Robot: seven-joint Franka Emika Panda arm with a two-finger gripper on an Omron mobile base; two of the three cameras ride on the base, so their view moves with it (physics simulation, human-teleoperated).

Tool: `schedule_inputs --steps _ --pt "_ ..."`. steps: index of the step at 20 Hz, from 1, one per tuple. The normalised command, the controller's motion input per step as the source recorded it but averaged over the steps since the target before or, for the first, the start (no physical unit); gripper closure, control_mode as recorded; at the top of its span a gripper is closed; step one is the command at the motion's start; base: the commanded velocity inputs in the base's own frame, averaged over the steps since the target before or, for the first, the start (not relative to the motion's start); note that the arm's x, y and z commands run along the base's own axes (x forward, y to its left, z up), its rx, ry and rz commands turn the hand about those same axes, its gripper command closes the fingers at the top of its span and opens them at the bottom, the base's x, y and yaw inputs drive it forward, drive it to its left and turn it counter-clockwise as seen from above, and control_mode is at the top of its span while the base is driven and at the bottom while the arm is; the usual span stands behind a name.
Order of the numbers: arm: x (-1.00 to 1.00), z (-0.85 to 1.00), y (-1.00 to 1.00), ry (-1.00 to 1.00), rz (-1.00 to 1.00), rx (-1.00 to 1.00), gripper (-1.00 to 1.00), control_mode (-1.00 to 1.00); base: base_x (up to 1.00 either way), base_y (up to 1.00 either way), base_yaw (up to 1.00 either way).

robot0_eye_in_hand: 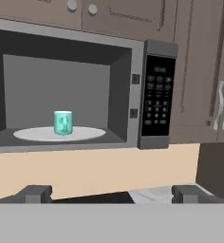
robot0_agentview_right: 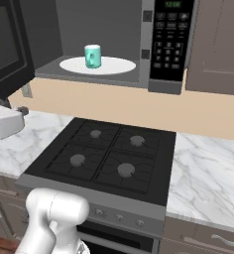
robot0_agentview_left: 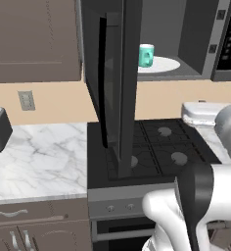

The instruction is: Pick the mug from the counter and place it inside the microwave. Then close the microwave.

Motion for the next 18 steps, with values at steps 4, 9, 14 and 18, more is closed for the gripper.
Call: schedule_inputs --steps 4,9,14,18 --pt "-0.81 0.19 0.0 -0.11 -0.04 0.0 -1.0 -1.0 0.0 0.0 0.0" --pt "-0.72 0.25 0.0 -0.08 -0.05 0.0 -1.0 -1.0 0.0 0.0 0.0" --pt "-0.3 0.08 0.04 -0.05 -0.08 0.0 -1.0 -1.0 0.0 0.0 0.0" --pt "-0.07 0.0 0.07 -0.08 -0.02 0.0 -1.0 -1.0 0.0 0.0 0.0"
